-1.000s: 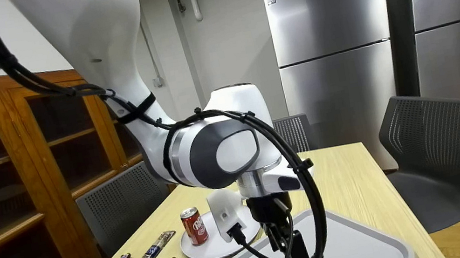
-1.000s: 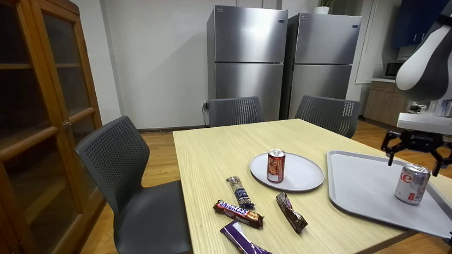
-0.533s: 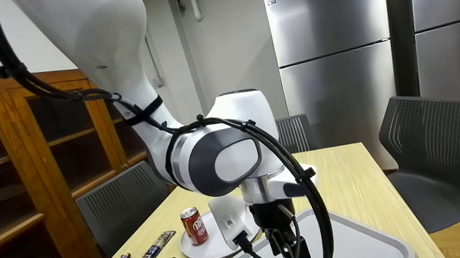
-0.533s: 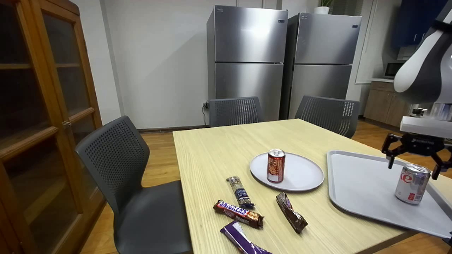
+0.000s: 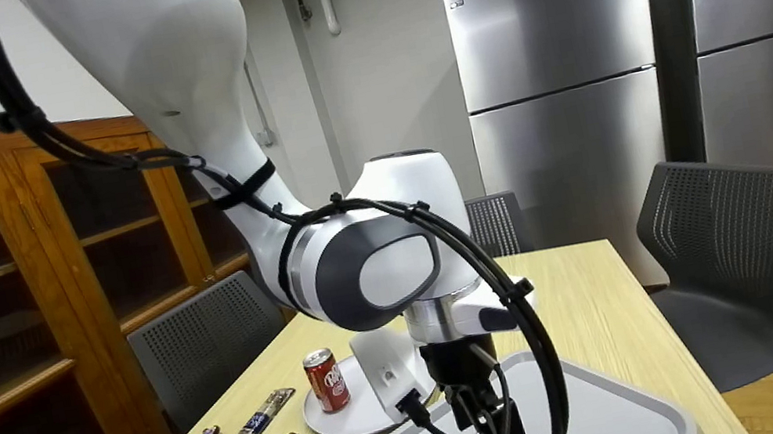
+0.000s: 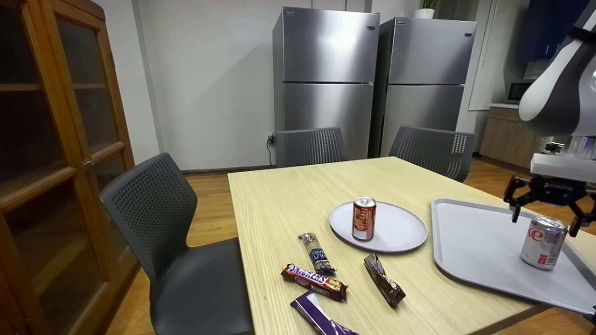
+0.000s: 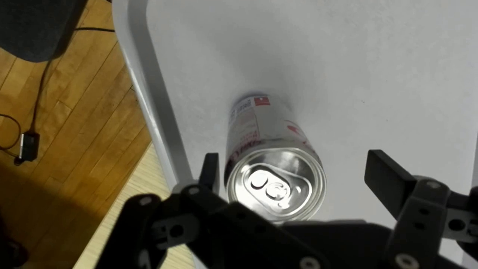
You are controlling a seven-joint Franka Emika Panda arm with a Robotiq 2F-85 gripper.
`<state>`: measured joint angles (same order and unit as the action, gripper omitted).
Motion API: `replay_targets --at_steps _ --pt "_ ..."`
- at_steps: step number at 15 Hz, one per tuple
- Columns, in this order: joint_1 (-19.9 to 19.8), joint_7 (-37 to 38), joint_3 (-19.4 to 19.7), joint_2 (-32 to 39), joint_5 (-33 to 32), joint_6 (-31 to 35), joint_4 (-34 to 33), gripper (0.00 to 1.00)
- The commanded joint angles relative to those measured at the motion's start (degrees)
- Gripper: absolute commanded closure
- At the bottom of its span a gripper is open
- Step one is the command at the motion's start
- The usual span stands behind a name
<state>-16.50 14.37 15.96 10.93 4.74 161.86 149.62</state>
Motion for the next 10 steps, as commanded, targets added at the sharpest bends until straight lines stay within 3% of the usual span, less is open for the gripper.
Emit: replay_targets --at_steps 1,6,10 --pt "0.07 -2.8 0.12 -0.21 1.51 1.18 0.59 0.28" --pt "-0.04 -3.59 0.04 -0.31 1.67 1.43 0.76 0.62" --pt "1.0 -1.93 1.69 -1.32 -1.17 0.35 0.95 0.62"
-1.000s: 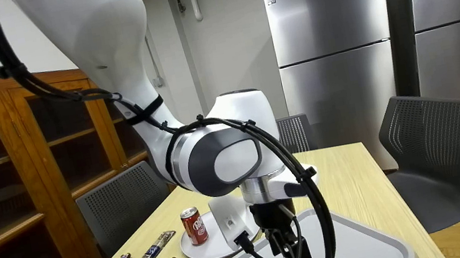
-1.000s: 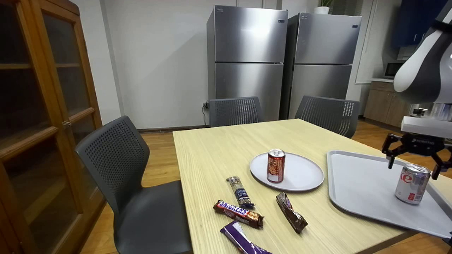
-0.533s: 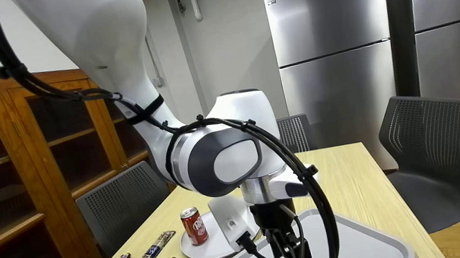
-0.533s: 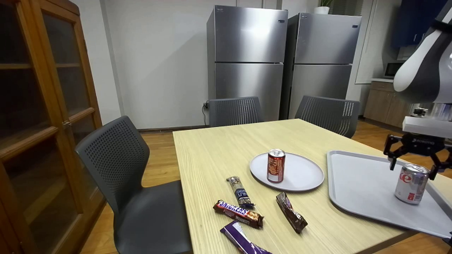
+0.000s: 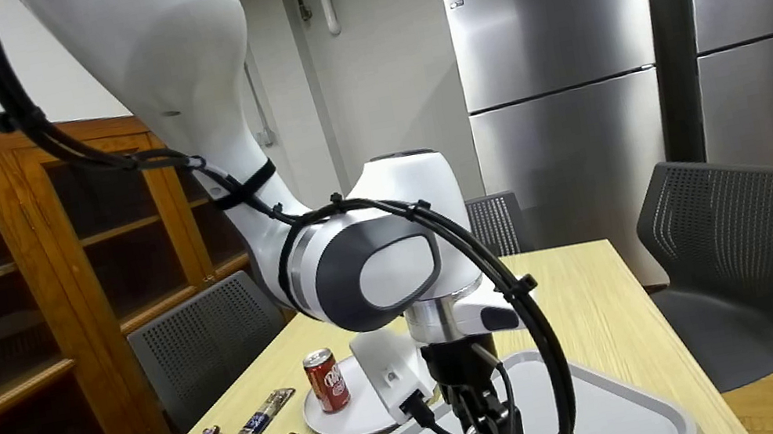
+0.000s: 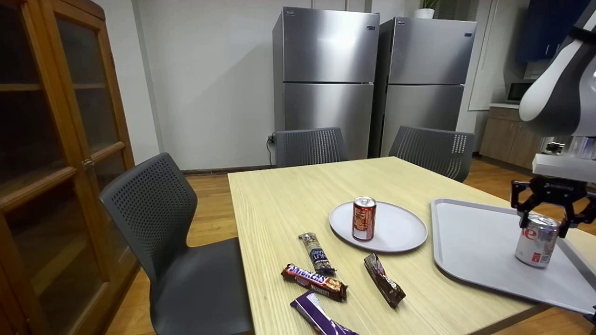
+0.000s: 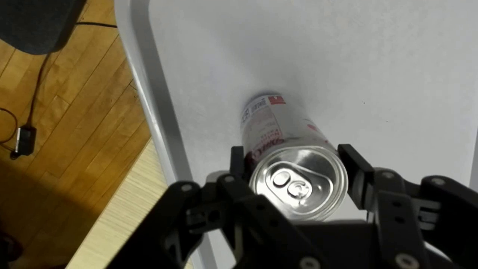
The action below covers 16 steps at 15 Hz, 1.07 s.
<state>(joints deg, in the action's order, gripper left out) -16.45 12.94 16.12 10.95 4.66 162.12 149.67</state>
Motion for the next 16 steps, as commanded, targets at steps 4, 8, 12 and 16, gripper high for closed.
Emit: replay_targets --at_steps 4,8,12,16 --pt "2.21 0.68 2.9 -3.1 -3.92 -1.44 1.18 0.62" --pt "3.74 0.59 2.77 -4.18 -5.32 -2.65 1.23 0.62" --pt "5.0 0.04 1.04 -5.01 -3.68 -2.62 1.15 0.62" --pt "6.42 0.09 -1.16 -5.39 -2.46 -2.69 0.77 0.62"
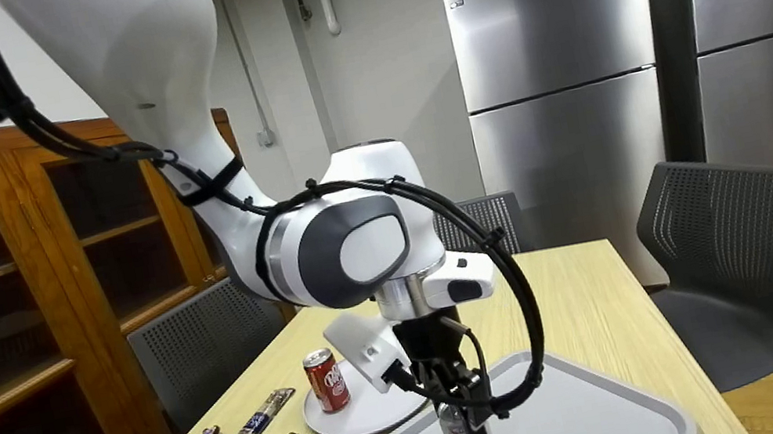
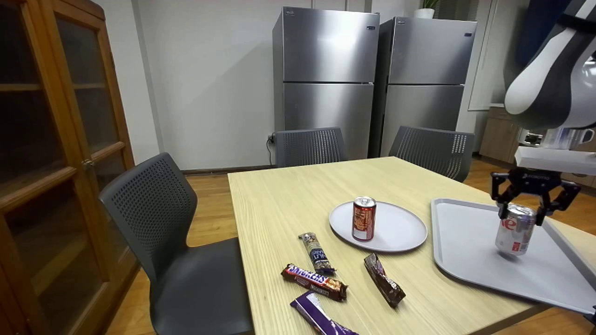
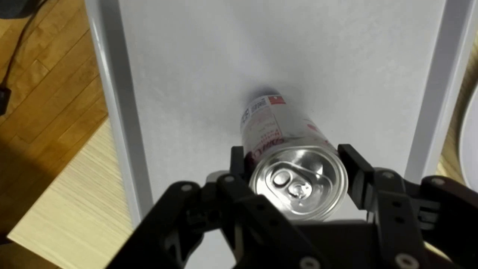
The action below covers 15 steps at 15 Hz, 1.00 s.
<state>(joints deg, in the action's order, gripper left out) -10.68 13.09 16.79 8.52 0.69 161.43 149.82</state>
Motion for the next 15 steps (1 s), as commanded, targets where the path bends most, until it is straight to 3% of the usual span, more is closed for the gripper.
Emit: replay_targets --at_steps 1,7,15 --pt "0.83 -0.49 -2.55 -3.04 2.26 -2.22 0.49 0.62" --pt "1.64 -2.07 -6.0 -1.56 5.38 -3.4 -2.44 0.62" --pt "1.29 -7.41 -8.44 2.4 7.38 -9.49 -11.24 0.62"
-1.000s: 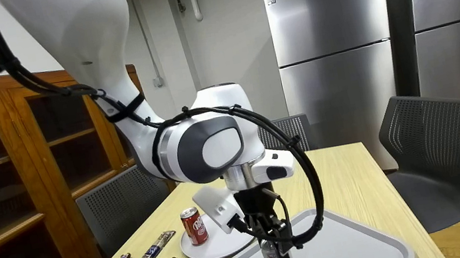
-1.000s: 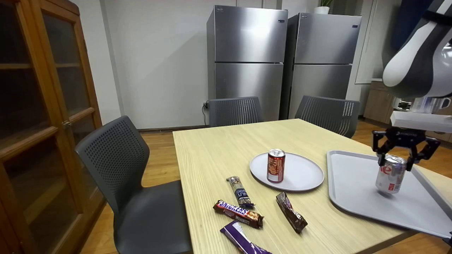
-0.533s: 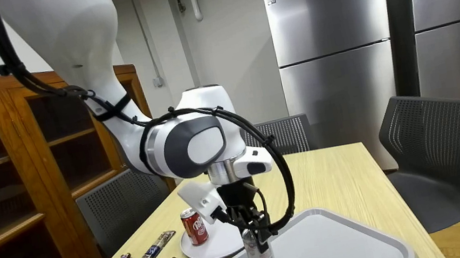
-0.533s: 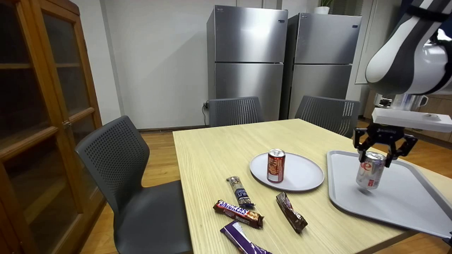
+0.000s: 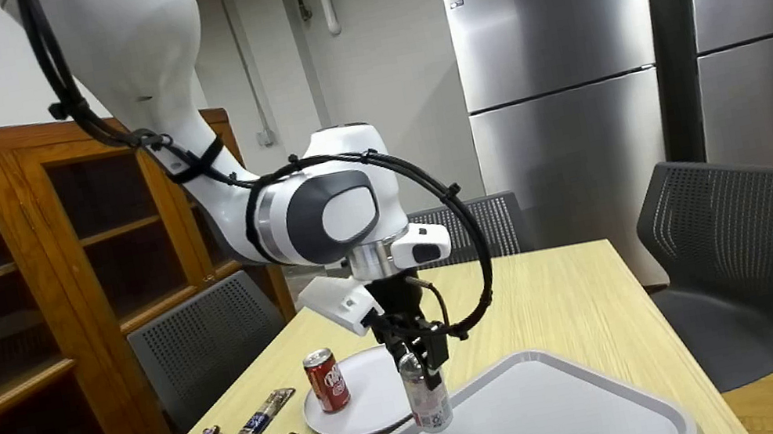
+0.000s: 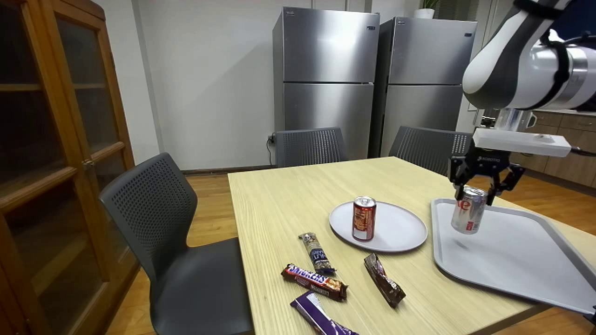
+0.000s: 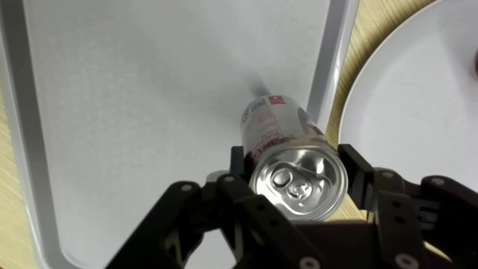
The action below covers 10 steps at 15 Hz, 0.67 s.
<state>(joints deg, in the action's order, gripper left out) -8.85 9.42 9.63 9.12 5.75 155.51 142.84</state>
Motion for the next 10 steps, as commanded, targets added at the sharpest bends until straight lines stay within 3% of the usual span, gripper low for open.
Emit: replay_targets --at_steps 1,10 --pt "-0.49 -4.37 -1.53 2.58 2.44 -4.02 -5.3 0.62" --pt "0.36 -7.57 -4.25 8.5 1.13 -5.05 -12.18 0.62"
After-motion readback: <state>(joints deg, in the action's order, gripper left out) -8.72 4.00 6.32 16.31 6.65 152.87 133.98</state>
